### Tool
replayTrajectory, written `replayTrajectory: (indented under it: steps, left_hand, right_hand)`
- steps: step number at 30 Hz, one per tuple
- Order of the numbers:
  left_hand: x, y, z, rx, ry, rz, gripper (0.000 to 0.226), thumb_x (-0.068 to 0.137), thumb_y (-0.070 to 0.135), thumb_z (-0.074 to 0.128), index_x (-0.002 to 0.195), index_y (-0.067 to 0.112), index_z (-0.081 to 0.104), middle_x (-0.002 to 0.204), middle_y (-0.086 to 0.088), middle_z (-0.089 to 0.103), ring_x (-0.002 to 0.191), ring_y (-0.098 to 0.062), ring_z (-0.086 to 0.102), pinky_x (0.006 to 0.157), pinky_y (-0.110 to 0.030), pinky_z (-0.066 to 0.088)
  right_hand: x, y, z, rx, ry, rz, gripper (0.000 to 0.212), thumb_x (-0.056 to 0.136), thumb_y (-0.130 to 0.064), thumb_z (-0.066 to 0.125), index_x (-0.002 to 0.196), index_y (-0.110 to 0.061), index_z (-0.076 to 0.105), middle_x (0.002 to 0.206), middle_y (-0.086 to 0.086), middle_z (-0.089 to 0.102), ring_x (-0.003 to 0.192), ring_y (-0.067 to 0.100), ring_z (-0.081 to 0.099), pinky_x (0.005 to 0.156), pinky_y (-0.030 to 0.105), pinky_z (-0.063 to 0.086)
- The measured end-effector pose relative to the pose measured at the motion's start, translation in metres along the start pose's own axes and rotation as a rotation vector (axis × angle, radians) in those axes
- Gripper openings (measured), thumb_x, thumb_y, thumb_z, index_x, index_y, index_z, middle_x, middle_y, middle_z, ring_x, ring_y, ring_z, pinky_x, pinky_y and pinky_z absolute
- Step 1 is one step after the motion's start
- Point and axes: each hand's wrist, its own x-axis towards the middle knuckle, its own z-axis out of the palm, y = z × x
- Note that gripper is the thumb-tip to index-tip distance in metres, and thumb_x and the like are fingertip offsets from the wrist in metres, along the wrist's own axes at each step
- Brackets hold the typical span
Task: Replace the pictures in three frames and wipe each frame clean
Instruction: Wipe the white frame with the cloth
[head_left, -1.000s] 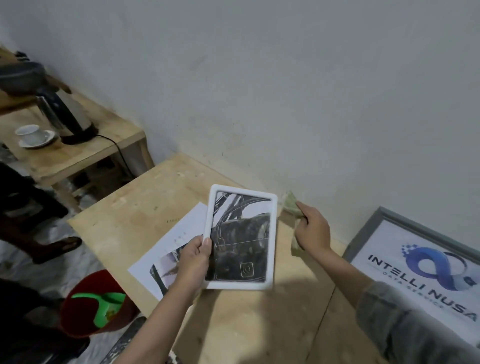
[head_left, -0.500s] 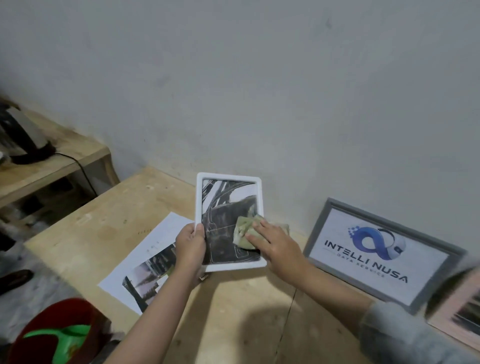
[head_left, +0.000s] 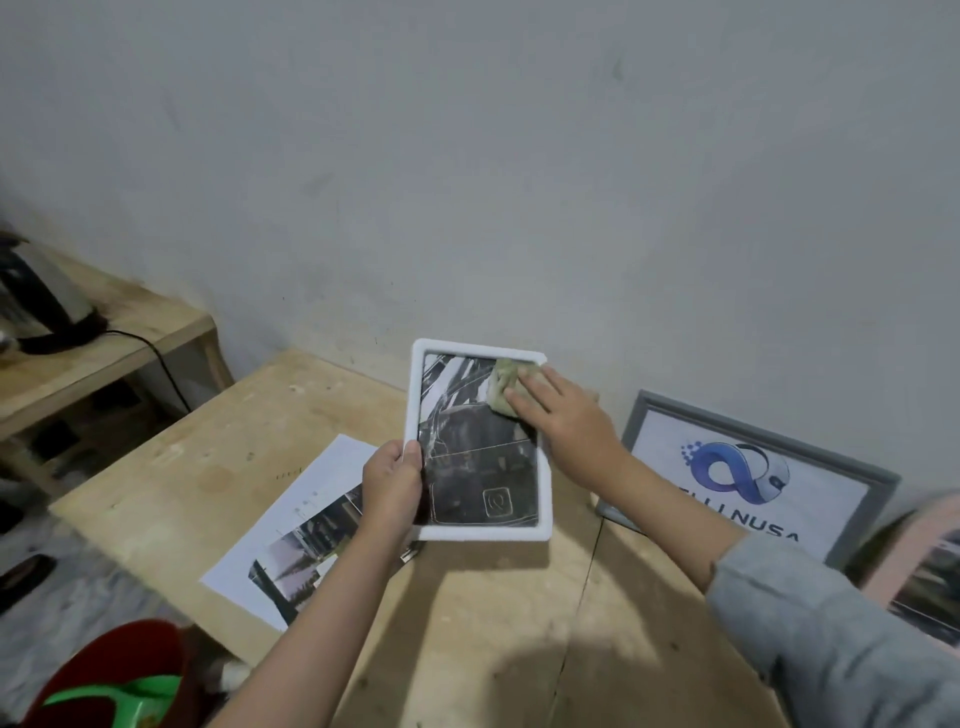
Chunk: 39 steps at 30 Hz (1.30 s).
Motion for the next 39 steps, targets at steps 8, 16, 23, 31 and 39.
replayTrajectory:
  steps: [8,16,23,31,39]
  left_hand:
    - [0.012,-0.01,-0.008,0.044,0.088,-0.072,0.036,0.093,0.03,0.047,0.072,0.001,0.05,0.063,-0.006,0.04,0.06,-0.018,0.037,0.06,-0.031,0.029]
    - [0.017,-0.012,0.0,0.049,0.013,-0.067,0.032,0.096,0.021,0.048,0.065,0.012,0.051,0.059,-0.001,0.039,0.06,-0.019,0.036,0.061,-0.03,0.028]
    - [0.009,0.003,0.022,-0.066,0.024,-0.027,0.025,0.096,0.015,0.049,0.073,0.009,0.056,0.064,-0.005,0.042,0.063,-0.017,0.037,0.059,-0.029,0.03]
    - [0.02,-0.003,0.005,-0.021,0.115,-0.081,0.028,0.096,0.02,0.05,0.071,0.01,0.057,0.065,-0.005,0.046,0.064,-0.019,0.041,0.064,-0.031,0.035]
    - [0.007,-0.002,0.001,-0.04,0.024,-0.113,0.03,0.091,0.027,0.053,0.063,0.019,0.056,0.061,-0.004,0.044,0.061,-0.021,0.039,0.064,-0.031,0.031]
  right_hand:
    - [-0.073,-0.053,0.012,0.202,-0.281,-0.111,0.049,0.074,-0.001,0.049,0.117,-0.019,0.063,0.115,0.005,0.065,0.097,0.029,0.062,0.062,0.035,0.056]
    - [-0.001,-0.011,-0.03,0.503,-0.069,0.172,0.066,0.067,0.005,0.045,0.126,-0.021,0.059,0.123,0.003,0.062,0.108,0.026,0.059,0.082,0.038,0.054]
    - [0.002,-0.023,0.017,0.21,-0.078,-0.066,0.069,0.071,0.012,0.044,0.135,-0.01,0.038,0.142,0.02,0.042,0.129,0.044,0.04,0.08,0.062,0.05]
    - [-0.049,-0.061,0.001,0.601,-0.434,-0.148,0.065,0.069,0.005,0.049,0.126,-0.025,0.058,0.138,-0.002,0.053,0.124,0.019,0.051,0.091,0.037,0.051]
    - [0.019,-0.015,-0.018,0.347,-0.057,0.053,0.07,0.061,0.015,0.051,0.127,-0.008,0.056,0.136,0.014,0.052,0.12,0.034,0.054,0.076,0.048,0.057]
